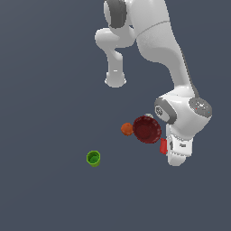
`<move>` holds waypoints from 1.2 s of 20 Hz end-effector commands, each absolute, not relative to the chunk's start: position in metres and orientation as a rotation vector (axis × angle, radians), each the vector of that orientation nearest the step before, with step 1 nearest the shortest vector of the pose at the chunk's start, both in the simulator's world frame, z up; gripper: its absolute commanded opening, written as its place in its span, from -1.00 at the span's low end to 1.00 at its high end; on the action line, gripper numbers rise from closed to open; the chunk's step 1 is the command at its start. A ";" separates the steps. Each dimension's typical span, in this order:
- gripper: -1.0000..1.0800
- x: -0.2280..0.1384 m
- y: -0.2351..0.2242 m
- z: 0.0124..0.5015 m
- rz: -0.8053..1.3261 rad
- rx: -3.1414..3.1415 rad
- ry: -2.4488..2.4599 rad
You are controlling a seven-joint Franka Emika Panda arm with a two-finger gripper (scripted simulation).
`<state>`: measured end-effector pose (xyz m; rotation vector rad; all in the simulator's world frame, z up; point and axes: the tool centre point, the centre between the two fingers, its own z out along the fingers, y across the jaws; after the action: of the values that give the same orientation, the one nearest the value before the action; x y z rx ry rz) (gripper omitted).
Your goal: Pick up a designated object from a clutter of objects.
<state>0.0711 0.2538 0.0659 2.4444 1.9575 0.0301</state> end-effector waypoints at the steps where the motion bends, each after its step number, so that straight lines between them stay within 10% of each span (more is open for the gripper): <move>1: -1.00 0.063 0.256 0.055 0.000 2.446 1.971; 24: -1.00 0.048 0.216 0.102 0.023 2.443 1.962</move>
<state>0.0513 0.2234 0.0943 2.4429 1.9645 0.0214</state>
